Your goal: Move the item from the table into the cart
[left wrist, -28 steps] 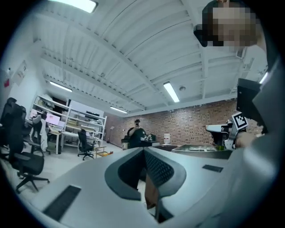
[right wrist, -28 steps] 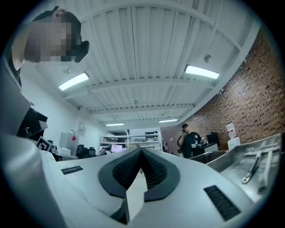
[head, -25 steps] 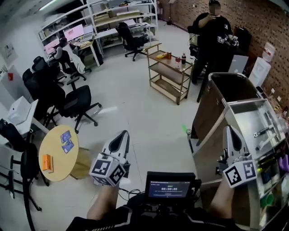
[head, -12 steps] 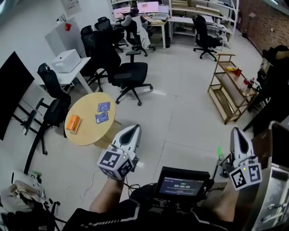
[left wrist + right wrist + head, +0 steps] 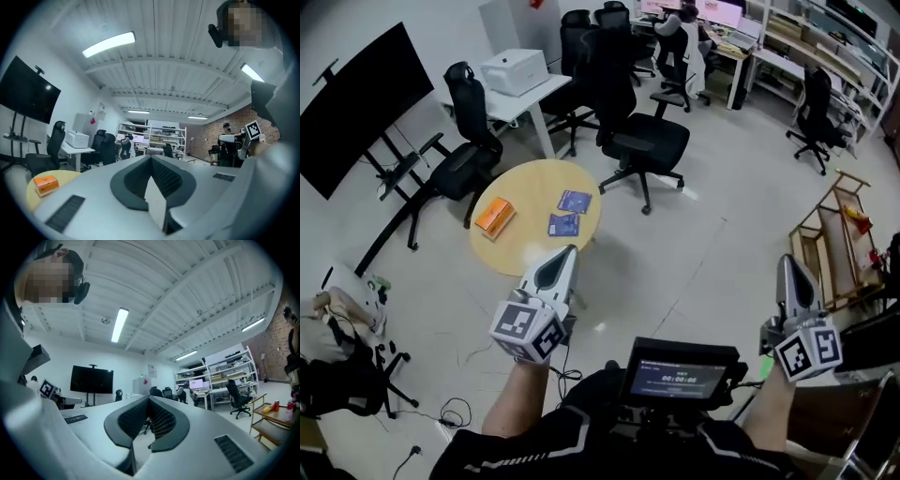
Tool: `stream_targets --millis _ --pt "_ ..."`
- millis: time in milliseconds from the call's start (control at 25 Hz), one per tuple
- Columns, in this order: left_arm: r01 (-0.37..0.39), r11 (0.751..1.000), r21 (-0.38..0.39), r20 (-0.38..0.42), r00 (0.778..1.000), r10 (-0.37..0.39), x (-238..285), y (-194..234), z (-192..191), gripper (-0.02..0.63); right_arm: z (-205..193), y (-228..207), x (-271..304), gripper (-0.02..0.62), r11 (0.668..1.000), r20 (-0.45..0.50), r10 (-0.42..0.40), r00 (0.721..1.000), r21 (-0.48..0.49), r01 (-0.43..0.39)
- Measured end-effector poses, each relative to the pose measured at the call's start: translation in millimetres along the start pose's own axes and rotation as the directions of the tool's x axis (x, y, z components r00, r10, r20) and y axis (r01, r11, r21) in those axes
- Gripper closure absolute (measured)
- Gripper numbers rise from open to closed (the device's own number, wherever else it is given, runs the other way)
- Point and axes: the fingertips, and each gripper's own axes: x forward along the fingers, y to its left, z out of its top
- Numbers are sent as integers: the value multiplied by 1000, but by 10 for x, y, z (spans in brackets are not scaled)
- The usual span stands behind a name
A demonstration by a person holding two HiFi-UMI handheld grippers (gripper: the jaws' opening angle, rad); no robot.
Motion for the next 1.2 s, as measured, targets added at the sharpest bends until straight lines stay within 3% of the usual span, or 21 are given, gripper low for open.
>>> stream_targets --millis 280,440,640,800,960,1120,1200 --pt "-195 980 -25 28 980 196 176 1927 173 589 -320 802 2233 589 980 -27 197 980 1 -197" --pt "-316 948 -30 31 948 317 451 2649 158 589 -528 1053 3356 589 929 -24 369 929 -11 -369" --pt "-492 870 -26 40 869 493 756 3294 309 589 -777 1248 4705 589 838 -29 546 837 29 -545" --pt "-599 800 -44 33 799 600 791 3857 424 589 -899 1663 5617 589 745 -17 666 745 64 -664" --pt "-699 714 -45 29 713 700 567 4463 503 589 -1035 2382 6358 589 641 -42 767 640 54 -765" --pt "-745 663 -74 12 665 747 283 5170 335 589 -1310 3340 7012 589 577 -56 817 574 50 -816" --pt "-749 658 -80 8 659 752 172 5517 235 589 -1547 3878 7275 589 531 -92 846 525 53 -846"
